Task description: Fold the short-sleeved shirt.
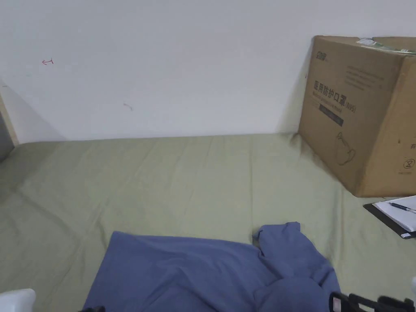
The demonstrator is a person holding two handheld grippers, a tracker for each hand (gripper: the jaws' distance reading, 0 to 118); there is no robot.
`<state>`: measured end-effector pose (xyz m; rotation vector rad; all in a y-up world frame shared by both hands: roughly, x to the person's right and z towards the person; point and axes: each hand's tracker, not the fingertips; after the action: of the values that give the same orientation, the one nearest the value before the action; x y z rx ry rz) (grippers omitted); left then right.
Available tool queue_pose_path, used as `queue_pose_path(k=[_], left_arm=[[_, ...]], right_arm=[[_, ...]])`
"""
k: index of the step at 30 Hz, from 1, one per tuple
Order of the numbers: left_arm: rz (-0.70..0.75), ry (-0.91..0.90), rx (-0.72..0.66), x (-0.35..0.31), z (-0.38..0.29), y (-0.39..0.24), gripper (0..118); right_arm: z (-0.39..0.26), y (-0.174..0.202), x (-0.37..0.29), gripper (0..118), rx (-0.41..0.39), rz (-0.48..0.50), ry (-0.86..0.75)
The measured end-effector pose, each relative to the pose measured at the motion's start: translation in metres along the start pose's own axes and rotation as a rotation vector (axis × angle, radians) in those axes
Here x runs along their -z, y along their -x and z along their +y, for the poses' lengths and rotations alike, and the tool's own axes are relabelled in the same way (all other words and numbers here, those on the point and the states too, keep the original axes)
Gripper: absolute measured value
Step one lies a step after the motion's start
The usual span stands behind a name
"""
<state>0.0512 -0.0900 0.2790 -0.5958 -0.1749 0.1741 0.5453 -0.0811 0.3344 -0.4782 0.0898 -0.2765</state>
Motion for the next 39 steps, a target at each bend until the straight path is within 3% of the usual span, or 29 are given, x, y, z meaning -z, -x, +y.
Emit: queue_pose_path(k=[1, 2, 4, 5, 6, 13, 16, 19, 25, 27, 30, 31, 35, 39], left_arm=[[-0.01, -0.076, 0.004, -0.013, -0.004, -0.005, 39], [-0.011, -0.141, 0.046, -0.025, -0.007, -0.009, 0], [0.001, -0.197, 0.089, -0.038, -0.013, -0.023, 0], [0.035, -0.233, 0.111, -0.046, -0.018, -0.029, 0], [-0.018, -0.229, 0.05, -0.051, -0.023, -0.033, 0], [-0.011, -0.259, 0.213, -0.058, 0.016, -0.057, 0], [-0.025, -0.066, 0.186, -0.023, 0.082, -0.052, 0], [-0.075, 0.247, 0.088, 0.049, 0.141, -0.03, 0], [-0.079, 0.557, -0.063, 0.212, 0.184, 0.019, 0], [-0.052, 0.622, -0.088, 0.26, 0.185, 0.032, 11], [0.033, 0.605, -0.045, 0.309, 0.183, 0.04, 101], [0.039, 0.601, -0.032, 0.322, 0.181, 0.042, 118], [0.033, 0.572, -0.027, 0.366, 0.174, 0.053, 116], [0.087, 0.659, -0.005, 0.402, 0.157, 0.056, 116]], right_arm=[[0.001, 0.01, -0.008, 0, -0.024, 0.002, -0.054], [0.001, 0.021, -0.014, 0, -0.056, 0.005, -0.099], [0.004, 0.039, -0.027, 0, -0.126, -0.028, -0.184], [0.006, 0.046, -0.032, 0, -0.135, 0.019, -0.214], [0.009, 0.052, -0.037, 0, -0.143, 0.051, -0.238], [0.019, 0.07, -0.043, 0, -0.179, 0.072, -0.27], [0.025, 0.07, -0.037, 0, -0.211, 0.111, -0.241], [0.03, 0.067, -0.025, 0, -0.246, 0.146, -0.191], [0.023, 0.057, 0.012, 0, -0.255, 0.131, -0.133], [0.016, 0.05, 0.033, 0, -0.238, 0.126, -0.09], [0.012, 0.045, 0.061, 0, -0.216, 0.122, -0.016], [0.007, 0.041, 0.071, 0, -0.211, 0.125, -0.004], [0.0, 0.035, 0.103, 0, -0.212, 0.119, 0.05], [-0.009, 0.03, 0.125, 0, -0.198, 0.121, 0.09]])
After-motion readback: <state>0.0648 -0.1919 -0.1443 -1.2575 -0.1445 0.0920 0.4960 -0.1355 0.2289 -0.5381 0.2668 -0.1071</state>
